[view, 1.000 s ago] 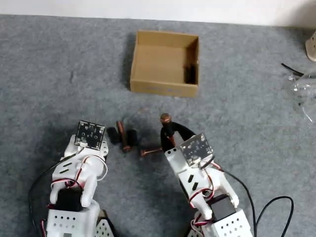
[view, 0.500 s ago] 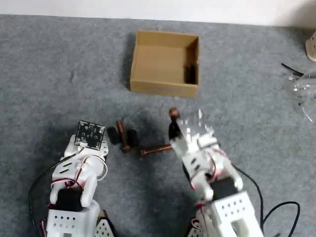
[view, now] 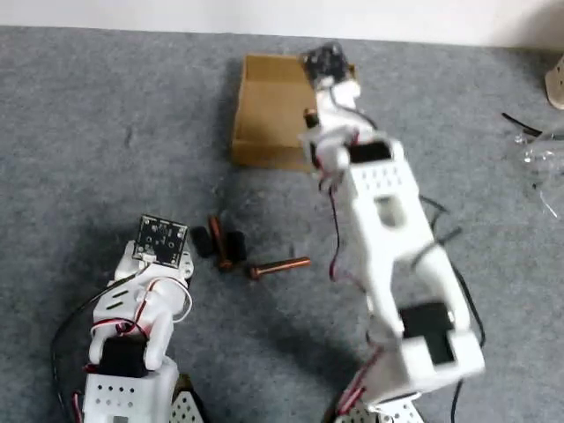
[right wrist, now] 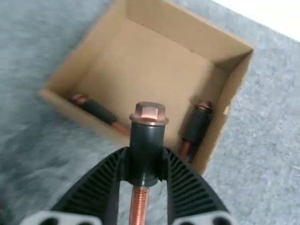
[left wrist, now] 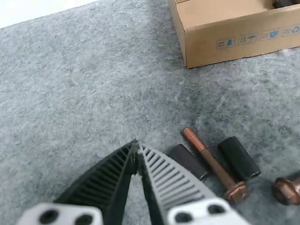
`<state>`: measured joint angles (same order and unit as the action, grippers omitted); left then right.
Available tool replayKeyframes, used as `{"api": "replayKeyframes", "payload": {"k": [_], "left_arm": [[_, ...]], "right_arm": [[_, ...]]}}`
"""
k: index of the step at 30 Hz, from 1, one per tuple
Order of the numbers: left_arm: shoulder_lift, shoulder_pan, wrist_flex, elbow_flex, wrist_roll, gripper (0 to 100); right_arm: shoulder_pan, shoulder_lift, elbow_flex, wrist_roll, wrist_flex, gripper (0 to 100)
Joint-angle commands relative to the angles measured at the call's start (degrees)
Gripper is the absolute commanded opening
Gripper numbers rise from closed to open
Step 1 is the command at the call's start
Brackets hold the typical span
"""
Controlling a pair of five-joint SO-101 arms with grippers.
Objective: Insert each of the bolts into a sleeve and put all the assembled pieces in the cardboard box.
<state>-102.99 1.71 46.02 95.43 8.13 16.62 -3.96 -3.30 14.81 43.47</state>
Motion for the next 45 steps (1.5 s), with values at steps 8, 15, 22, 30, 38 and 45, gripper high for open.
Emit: {"api": "replayKeyframes", "payload": {"k": [8, 15, 22, 30, 38, 45], "left_arm": [[0.0, 0.4, -1.8, -1.1, 0.4, 1], [0.0, 0.4, -1.8, -1.0, 0.4, 1], [-0.1, 0.4, -1.8, -1.0, 0.4, 1], [-0.2, 0.3, -1.8, -1.0, 0.4, 1], [-0.2, 0.3, -1.8, -1.0, 0.4, 1], [-0.3, 0.3, -1.8, -0.9, 0.4, 1]], "right_arm": [[-2.5, -26.7, 42.5, -0.6, 13.8, 0.5], [-2.6, -40.0, 59.8, -0.6, 21.0, 0.5], [-3.4, -47.6, 72.9, -0.6, 26.3, 0.6], [-3.3, -50.9, 79.0, -0.6, 31.6, 14.2], [-3.2, -50.2, 79.4, -0.6, 36.4, 23.6], [-2.9, -48.0, 89.6, -0.7, 47.3, 23.6]]}}
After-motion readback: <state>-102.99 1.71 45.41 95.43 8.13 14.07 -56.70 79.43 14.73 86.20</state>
